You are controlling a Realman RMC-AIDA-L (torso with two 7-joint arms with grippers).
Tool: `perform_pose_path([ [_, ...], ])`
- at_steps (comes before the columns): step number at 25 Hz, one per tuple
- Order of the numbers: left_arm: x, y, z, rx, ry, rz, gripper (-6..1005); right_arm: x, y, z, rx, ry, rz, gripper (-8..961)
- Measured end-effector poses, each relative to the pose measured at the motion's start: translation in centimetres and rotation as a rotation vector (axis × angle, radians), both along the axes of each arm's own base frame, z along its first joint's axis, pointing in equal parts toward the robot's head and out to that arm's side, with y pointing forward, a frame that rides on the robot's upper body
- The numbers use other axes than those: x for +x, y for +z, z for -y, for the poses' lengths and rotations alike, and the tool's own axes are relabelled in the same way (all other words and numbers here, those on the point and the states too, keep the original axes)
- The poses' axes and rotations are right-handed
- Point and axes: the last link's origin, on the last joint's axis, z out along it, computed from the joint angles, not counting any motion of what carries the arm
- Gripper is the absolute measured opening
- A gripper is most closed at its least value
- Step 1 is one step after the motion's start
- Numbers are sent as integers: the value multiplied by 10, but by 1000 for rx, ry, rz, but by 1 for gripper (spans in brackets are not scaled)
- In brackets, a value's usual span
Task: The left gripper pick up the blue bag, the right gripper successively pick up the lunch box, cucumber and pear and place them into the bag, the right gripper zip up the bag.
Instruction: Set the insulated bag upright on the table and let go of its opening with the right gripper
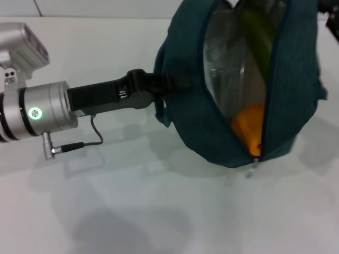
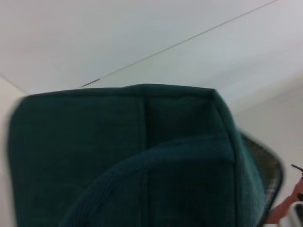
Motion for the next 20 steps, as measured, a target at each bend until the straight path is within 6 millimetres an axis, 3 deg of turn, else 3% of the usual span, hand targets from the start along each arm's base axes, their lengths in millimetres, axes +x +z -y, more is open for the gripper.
perform_pose_path([
  [13, -6, -5, 1, -12, 33, -30, 67, 3, 16, -3, 50, -19, -32, 33],
  [20, 9, 4, 3, -19, -20, 76, 69, 24, 3, -5, 7, -92, -39, 36],
])
